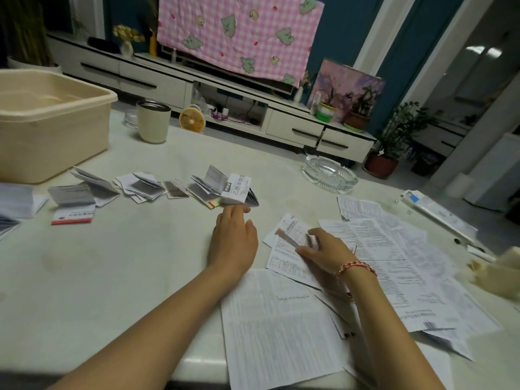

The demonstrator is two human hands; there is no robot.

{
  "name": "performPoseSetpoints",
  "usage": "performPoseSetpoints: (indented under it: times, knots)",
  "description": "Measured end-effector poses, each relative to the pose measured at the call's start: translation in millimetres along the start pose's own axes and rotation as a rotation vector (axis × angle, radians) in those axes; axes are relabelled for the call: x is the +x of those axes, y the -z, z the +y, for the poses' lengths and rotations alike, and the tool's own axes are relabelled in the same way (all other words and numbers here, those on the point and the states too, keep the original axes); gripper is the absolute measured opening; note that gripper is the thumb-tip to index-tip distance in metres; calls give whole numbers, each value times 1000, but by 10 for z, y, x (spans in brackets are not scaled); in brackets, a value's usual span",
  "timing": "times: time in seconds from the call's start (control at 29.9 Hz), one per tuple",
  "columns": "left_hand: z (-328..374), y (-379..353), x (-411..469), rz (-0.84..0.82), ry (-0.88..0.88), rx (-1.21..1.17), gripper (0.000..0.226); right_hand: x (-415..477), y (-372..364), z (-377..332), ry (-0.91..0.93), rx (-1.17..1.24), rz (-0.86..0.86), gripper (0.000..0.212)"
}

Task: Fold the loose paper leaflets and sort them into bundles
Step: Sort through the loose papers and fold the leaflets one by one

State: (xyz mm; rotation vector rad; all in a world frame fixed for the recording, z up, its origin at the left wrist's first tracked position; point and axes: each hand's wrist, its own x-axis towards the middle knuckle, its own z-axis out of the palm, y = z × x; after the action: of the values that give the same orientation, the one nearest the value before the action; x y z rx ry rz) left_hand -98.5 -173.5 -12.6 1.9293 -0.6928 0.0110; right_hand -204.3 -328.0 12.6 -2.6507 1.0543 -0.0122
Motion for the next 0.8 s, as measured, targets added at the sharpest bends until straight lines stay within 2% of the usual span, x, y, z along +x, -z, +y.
performPoseSetpoints:
  times: [0.07, 0.13, 0.2, 0.3, 0.4, 0.5, 0.57, 0.64, 0.7, 0.8]
  knots:
    - [59, 14, -16, -20, -21, -36, 28, -33, -35, -61, 25, -97, 72, 28]
    - [115, 30, -30, -38, -19, -73, 27, -51, -68, -106, 63, -215, 133, 18]
    - [164, 45, -40, -55, -2, -118, 27, -67, -37, -139, 89, -222, 195, 12]
    - [243, 103, -25, -73, 73, -223, 29, -93, 168, -227, 125, 85, 303, 21]
    - [347, 196, 14, -95, 140, -347, 36, -195, 430, -398, 116, 641, 347, 26]
    - [437, 293, 56, -131, 222, -518, 48, -346, 583, -534, 87, 1181, 156, 25]
    - [453, 341, 76, -207, 329, -677, 46, -428, 601, -580, 93, 1282, 21, 25]
    - [451, 376, 70, -306, 403, -806, 38, -467, 566, -605, 89, 1259, -16, 25]
    - [447, 383, 51, -326, 412, -849, 29, -482, 541, -617, 52, 1282, 16, 25]
    - [452, 389, 52, -251, 418, -855, 31, -450, 536, -614, -9, 1287, 98, 18]
